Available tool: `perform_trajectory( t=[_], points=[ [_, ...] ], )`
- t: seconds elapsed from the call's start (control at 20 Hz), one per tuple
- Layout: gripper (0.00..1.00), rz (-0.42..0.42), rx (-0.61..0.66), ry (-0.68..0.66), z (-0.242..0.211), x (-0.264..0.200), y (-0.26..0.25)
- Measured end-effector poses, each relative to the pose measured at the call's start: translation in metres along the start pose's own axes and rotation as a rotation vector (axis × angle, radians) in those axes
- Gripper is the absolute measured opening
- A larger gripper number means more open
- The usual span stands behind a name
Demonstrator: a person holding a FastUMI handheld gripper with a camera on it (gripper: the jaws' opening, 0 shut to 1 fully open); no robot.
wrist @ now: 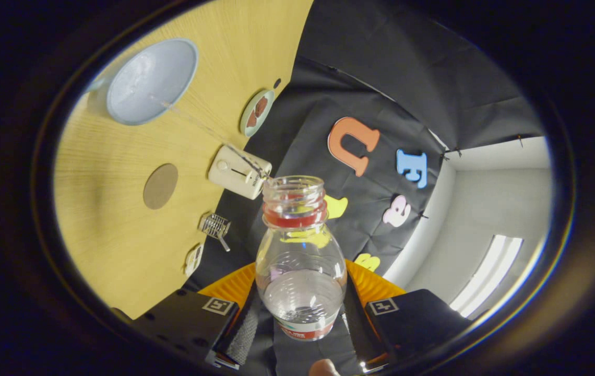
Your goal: Take the bottle from table, then pour the juice into the cup, finally place the bottle on the coaster
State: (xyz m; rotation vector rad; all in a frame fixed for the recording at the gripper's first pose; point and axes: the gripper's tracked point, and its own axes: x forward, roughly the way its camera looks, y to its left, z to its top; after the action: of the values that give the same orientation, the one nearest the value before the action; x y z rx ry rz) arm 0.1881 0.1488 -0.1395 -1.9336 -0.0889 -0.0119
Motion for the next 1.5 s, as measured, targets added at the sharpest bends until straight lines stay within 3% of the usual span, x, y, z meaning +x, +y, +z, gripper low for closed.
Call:
perform_trajectory(
  t=[0.8, 1.5],
  points=[
    [0.78, -0.028, -0.029, -0.007, 0.003, -0.001, -0.011],
    [0.79, 0.021, 0.088, 0.007, -0.001, 0.0, -0.005]
  ],
)
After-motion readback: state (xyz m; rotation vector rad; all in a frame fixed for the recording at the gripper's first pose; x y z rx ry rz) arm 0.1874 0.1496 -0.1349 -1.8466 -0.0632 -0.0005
